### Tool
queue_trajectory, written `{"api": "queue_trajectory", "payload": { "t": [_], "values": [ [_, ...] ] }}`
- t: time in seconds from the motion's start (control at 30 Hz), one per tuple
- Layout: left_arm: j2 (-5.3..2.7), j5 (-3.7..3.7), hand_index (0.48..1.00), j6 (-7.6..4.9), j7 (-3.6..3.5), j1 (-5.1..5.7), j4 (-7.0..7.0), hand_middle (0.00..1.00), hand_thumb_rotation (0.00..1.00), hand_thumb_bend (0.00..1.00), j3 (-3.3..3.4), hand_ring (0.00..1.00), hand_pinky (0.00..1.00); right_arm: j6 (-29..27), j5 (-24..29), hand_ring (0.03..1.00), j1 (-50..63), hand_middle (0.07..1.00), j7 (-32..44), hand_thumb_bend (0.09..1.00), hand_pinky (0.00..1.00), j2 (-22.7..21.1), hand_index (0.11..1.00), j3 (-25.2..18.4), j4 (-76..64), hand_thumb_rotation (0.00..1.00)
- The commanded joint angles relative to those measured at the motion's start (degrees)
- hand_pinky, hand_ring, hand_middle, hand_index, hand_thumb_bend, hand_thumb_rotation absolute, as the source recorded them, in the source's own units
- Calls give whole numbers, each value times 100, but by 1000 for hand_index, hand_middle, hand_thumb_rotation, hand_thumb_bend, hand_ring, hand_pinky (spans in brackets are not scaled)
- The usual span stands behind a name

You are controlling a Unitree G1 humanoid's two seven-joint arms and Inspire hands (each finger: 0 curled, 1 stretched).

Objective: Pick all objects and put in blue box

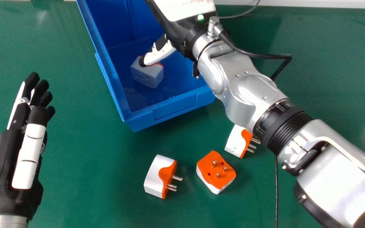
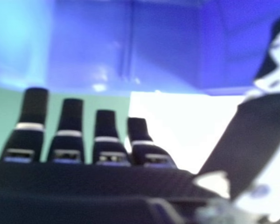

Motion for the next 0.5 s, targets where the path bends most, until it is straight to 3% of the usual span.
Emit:
{"api": "queue_trajectory", "payload": {
  "t": [0.0,0.07,0.2,0.47],
  "values": [
    [28,8,980,-48,3,22,-136,984,959,744,21,984,981,97,-142,832,129,884,181,703,711,-192,897,-69,-650,315],
    [61,-14,980,-29,-37,24,-139,985,960,743,11,985,984,144,-179,831,309,882,314,705,707,-341,896,-140,-1156,301],
    [68,-23,981,17,-41,9,-149,985,961,739,-12,983,988,177,-249,825,732,876,644,703,692,-647,885,-299,-2189,284],
    [92,98,973,52,10,-44,-179,978,956,737,-38,971,977,449,-391,816,1806,864,1233,719,687,-896,863,-559,-3895,287]
  ]
}}
